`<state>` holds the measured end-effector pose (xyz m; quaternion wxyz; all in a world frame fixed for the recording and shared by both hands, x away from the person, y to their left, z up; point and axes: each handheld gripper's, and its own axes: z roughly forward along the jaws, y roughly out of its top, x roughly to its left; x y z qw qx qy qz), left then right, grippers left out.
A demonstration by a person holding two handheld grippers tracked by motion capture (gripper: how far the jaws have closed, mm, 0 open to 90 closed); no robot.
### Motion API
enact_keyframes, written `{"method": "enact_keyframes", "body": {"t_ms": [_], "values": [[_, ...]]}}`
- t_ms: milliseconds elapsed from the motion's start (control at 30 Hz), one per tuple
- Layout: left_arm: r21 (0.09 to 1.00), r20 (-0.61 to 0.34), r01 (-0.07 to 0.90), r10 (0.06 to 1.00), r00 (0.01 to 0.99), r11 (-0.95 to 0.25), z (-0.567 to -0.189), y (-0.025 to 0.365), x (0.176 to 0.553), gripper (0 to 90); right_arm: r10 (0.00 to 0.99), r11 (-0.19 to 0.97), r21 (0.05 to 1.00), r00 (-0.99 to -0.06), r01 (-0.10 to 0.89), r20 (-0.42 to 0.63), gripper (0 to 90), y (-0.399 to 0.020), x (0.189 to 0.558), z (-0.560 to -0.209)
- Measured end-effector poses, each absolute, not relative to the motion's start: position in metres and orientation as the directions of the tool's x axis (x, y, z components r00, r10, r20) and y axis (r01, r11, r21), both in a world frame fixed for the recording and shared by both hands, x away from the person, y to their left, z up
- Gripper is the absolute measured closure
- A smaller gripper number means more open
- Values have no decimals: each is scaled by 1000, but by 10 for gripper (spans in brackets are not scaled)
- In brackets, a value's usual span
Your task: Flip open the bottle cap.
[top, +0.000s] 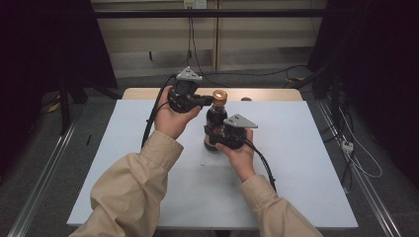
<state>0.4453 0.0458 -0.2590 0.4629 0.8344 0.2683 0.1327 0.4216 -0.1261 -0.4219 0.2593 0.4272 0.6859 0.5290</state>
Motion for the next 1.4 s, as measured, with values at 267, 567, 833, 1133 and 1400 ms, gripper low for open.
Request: {"method": "enact_keyframes", "body": {"t_ms": [267, 567, 833, 1133, 1400], "values": [[909, -38, 266, 572, 819, -321, -234, 48, 441, 900, 854, 110, 947, -517, 303, 66, 323, -124, 419, -422], [872, -46, 306, 560, 827, -382, -227, 42, 442, 900, 854, 130, 946, -519, 296, 45, 317, -119, 420, -421], [851, -62, 339, 565, 823, -401, -241, 59, 443, 900, 851, 128, 947, -522, 295, 48, 314, -119, 421, -422], [835, -73, 360, 563, 823, -417, -255, 65, 445, 900, 851, 121, 947, -522, 298, 55, 311, -119, 421, -422], [827, -74, 366, 562, 824, -426, -262, 63, 446, 900, 850, 120, 947, -524, 298, 57, 310, -120, 422, -422]]}}
